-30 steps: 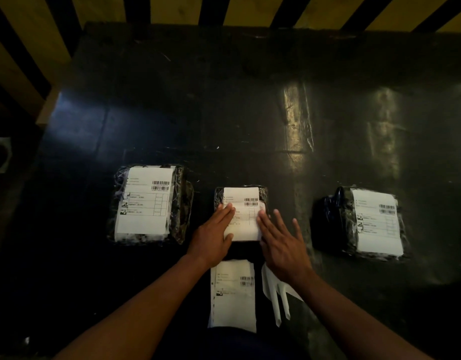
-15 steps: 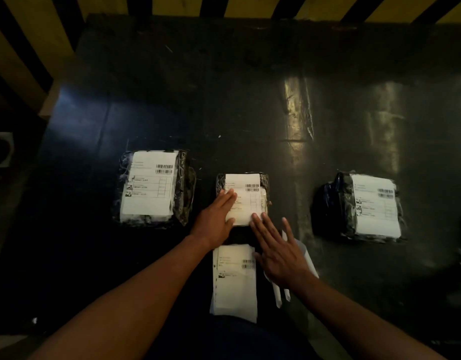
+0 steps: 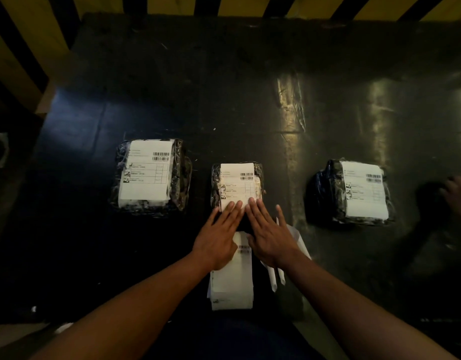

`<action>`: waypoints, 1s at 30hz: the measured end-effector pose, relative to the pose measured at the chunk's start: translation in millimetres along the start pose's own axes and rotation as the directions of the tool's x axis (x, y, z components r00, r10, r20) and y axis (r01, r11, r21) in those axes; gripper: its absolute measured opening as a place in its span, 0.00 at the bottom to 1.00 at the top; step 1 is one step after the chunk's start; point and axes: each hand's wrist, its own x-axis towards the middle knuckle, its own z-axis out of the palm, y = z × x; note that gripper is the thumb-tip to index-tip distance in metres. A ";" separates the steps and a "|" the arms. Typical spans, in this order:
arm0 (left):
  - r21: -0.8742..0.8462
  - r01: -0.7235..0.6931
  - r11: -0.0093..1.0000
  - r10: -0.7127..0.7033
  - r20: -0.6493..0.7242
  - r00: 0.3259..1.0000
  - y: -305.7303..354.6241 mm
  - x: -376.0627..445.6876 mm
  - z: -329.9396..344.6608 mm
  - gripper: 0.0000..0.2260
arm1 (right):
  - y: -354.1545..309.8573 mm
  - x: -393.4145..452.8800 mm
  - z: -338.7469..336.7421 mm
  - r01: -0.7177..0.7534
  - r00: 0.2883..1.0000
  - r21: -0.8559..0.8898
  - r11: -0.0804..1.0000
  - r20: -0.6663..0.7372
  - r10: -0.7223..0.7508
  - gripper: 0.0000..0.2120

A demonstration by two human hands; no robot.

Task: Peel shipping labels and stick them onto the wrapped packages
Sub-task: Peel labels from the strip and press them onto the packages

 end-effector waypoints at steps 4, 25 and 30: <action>0.056 0.028 0.998 -0.027 -0.018 0.999 -17.7 -16.5 7.3 0.36 | 1.0 -0.5 -2.4 -0.009 1.000 -0.012 1.000 0.025 0.010 0.36; -0.179 0.091 0.980 -0.091 0.010 0.996 -10.7 -2.2 -17.0 0.37 | -0.8 2.7 -12.6 -0.022 0.993 0.050 0.998 0.119 0.016 0.41; -0.227 0.153 0.962 -0.168 -0.049 0.985 -17.4 9.7 -36.2 0.36 | 0.1 3.3 -17.8 -0.027 0.992 0.065 0.997 0.126 0.019 0.42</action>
